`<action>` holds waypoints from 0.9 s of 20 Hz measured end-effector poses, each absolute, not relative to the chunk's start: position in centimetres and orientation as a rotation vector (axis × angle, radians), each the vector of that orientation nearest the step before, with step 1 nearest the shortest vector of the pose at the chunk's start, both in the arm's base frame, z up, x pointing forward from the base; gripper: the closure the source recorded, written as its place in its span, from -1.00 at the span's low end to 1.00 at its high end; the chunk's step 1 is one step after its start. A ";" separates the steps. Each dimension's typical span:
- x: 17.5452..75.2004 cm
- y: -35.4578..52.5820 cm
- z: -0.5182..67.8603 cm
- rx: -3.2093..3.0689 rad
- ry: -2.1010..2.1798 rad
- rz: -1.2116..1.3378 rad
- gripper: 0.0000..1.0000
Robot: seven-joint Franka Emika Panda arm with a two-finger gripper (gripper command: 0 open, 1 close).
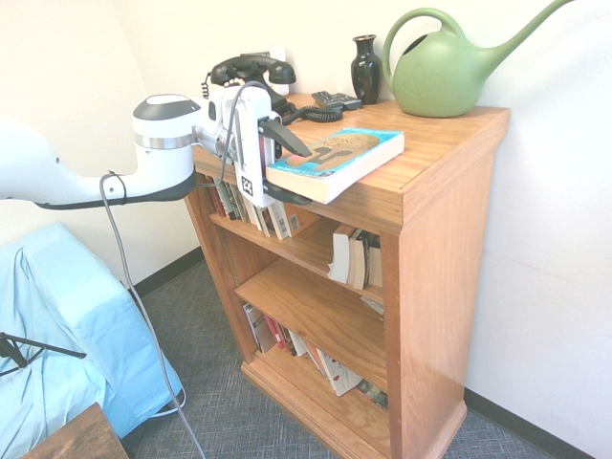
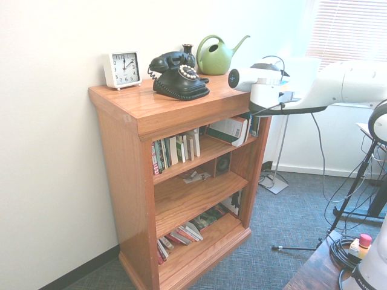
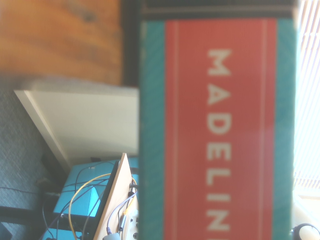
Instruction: Organize the shelf
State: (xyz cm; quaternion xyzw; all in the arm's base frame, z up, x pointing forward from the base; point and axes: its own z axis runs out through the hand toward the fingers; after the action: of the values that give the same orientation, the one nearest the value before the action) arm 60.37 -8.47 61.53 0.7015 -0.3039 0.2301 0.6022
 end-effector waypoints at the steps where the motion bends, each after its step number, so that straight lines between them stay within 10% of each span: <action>1: 60.4 -8.5 61.5 1.625 -0.701 0.530 1.00; 18: 60.6 -8.2 61.2 1.636 -0.687 0.527 1.00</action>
State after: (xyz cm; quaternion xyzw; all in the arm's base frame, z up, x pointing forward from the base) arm 60.62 -8.17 61.15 0.7063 -0.2964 0.2275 0.6013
